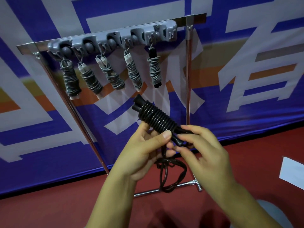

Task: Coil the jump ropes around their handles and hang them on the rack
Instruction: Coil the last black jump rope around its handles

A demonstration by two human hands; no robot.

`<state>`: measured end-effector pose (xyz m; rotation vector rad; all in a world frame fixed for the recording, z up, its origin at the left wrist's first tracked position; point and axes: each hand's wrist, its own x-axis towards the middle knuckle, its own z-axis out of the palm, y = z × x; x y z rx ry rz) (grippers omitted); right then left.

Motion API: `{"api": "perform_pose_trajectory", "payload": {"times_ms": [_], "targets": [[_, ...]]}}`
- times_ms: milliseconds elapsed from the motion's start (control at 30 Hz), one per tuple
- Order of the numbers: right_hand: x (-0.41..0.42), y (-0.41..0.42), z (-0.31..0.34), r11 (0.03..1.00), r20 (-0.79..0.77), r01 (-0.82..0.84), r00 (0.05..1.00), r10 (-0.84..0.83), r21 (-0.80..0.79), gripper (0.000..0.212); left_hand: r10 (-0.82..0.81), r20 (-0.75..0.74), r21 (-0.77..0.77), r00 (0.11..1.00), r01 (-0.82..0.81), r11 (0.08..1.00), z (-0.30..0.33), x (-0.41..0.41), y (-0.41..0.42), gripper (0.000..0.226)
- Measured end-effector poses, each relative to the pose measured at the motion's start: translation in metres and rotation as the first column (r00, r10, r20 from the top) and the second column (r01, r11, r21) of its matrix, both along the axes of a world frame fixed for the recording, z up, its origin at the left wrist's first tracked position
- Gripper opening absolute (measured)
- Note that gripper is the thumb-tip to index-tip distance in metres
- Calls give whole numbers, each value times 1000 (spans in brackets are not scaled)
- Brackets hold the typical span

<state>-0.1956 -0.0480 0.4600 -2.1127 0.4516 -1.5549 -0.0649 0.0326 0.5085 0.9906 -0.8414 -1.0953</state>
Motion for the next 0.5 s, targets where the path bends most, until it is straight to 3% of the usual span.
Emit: {"api": "perform_pose_trajectory", "payload": {"times_ms": [200, 333, 433, 500], "targets": [[-4, 1, 1, 1000, -16, -5, 1000, 5, -31, 27, -158, -91, -19, 983, 157, 987, -6, 13, 4, 57], [-5, 2, 1, 1000, 21, -23, 1000, 23, 17, 24, -186, -100, 7, 977, 187, 982, -9, 18, 5, 48], [-8, 4, 8, 999, 45, -25, 999, 24, 30, 24, -251, -44, 11, 967, 252, 968, -11, 19, 4, 57], [-9, 6, 13, 996, 55, -55, 997, 51, 75, 22, -291, -7, -16, 957, 291, 956, -10, 20, 4, 49]]}}
